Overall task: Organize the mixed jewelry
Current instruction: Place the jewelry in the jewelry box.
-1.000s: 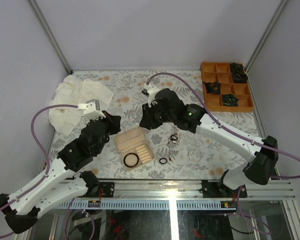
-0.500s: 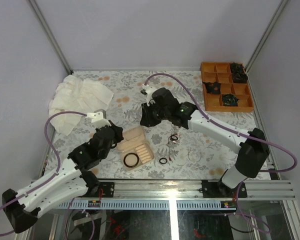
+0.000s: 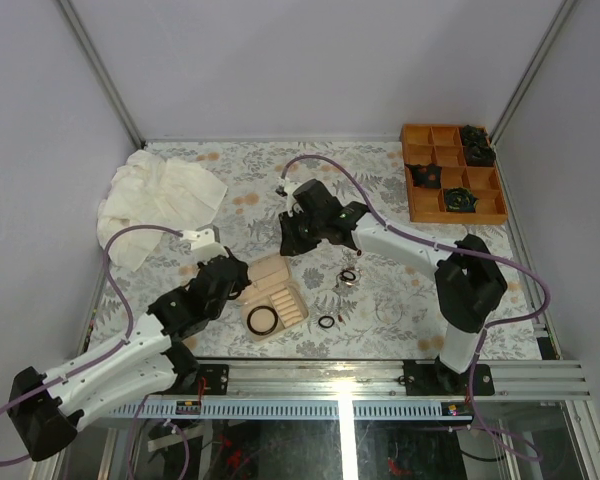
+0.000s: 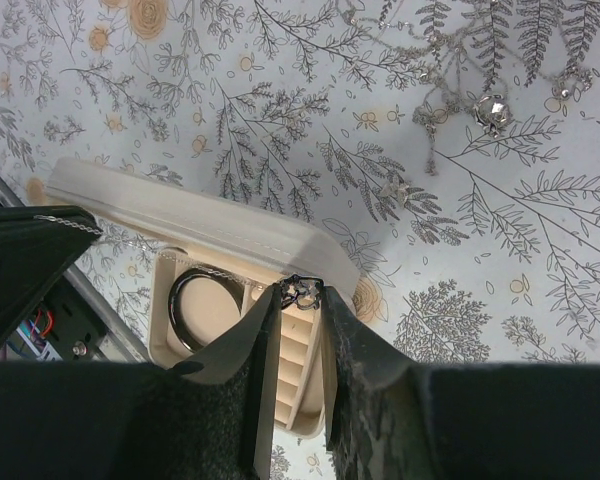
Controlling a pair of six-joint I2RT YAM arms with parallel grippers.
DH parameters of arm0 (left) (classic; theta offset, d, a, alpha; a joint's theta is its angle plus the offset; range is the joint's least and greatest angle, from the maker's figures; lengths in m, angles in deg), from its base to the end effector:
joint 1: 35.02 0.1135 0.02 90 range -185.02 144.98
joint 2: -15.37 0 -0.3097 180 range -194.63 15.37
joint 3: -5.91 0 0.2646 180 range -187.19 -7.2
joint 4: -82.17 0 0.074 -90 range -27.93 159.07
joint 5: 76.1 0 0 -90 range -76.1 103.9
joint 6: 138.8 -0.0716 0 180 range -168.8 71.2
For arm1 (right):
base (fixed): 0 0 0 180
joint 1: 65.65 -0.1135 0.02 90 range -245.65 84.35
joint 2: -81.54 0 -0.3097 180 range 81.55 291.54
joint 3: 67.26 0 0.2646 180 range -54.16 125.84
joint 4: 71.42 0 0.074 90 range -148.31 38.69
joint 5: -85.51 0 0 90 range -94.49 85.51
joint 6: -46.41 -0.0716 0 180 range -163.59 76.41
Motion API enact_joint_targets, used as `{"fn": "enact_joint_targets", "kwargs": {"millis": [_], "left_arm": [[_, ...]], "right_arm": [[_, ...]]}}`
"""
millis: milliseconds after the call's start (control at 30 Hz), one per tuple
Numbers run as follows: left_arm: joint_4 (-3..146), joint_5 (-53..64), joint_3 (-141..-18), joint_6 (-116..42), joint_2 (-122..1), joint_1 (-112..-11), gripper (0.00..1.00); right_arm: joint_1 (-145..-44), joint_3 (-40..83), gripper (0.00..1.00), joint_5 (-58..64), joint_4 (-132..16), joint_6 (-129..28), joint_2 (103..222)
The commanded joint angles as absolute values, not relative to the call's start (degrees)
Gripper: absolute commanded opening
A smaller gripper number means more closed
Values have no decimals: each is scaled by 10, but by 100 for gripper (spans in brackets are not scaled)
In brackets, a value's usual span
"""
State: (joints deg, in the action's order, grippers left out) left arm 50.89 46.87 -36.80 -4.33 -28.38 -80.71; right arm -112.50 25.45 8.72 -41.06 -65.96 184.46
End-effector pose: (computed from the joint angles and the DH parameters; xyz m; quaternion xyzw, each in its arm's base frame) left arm 0.1495 -0.0974 0.2512 -0.1279 0.8414 -0.1520 0.5026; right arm 0.3019 0.3459 0.2750 -0.2383 0.8717 0.3219 0.2825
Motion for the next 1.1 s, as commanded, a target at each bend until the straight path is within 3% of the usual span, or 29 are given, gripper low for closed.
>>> {"fn": "enact_joint_targets", "kwargs": {"millis": [0, 1067], "left_arm": [[546, 476, -340, -23, -272, -805, 0], [525, 491, -349, -18, -317, -794, 0]], "right_arm": [[-1121, 293, 16, 105, -436, -648, 1844], [-1120, 339, 16, 136, -441, -660, 1889]]}}
